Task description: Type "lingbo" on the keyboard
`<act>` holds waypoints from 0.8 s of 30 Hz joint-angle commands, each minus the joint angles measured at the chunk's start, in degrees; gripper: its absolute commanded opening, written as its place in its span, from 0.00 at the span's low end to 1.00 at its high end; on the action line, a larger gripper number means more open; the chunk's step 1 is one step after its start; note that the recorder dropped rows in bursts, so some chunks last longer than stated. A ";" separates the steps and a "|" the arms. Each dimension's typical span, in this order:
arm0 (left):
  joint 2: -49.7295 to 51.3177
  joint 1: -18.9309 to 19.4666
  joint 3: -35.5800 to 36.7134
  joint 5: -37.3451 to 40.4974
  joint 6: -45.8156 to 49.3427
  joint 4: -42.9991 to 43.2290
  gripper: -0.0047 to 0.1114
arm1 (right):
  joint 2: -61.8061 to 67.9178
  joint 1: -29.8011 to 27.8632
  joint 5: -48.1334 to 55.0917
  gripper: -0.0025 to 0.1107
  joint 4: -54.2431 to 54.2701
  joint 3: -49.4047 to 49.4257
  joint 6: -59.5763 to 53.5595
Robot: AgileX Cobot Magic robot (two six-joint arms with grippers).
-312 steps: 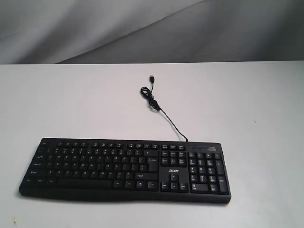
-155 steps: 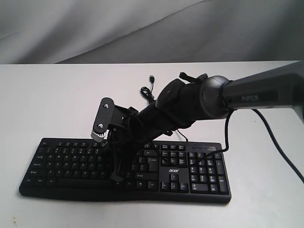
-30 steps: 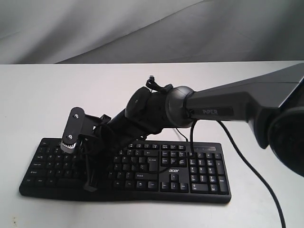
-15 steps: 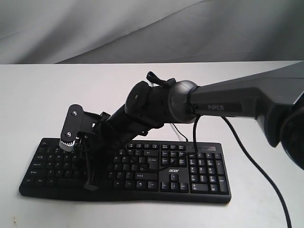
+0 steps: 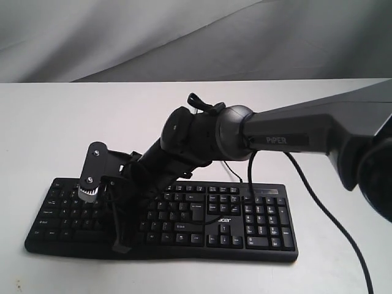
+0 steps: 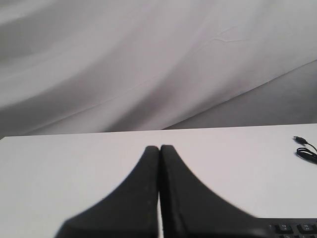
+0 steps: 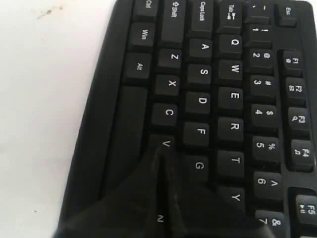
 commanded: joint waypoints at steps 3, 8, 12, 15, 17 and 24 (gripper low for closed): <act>-0.28 -0.38 0.28 -0.56 -0.12 0.01 0.04 | 0.18 0.26 0.75 0.02 -0.39 -0.18 0.28; -0.28 -0.38 0.28 -0.56 -0.12 0.01 0.04 | 0.29 0.26 0.75 0.02 -0.39 -0.18 0.19; -0.28 -0.38 0.28 -0.56 -0.12 0.01 0.04 | 0.54 0.26 0.62 0.02 -0.39 -0.18 0.19; -0.28 -0.38 0.28 -0.56 -0.12 0.01 0.04 | 1.33 0.26 0.62 0.02 -0.56 -0.18 0.19; -0.28 -0.38 0.28 -0.56 -0.12 0.01 0.04 | 1.66 0.26 0.62 0.02 -0.66 -0.18 0.19; -0.28 -0.38 0.28 -0.56 -0.12 0.01 0.04 | -1.34 -0.12 0.62 0.02 -1.93 -0.18 0.72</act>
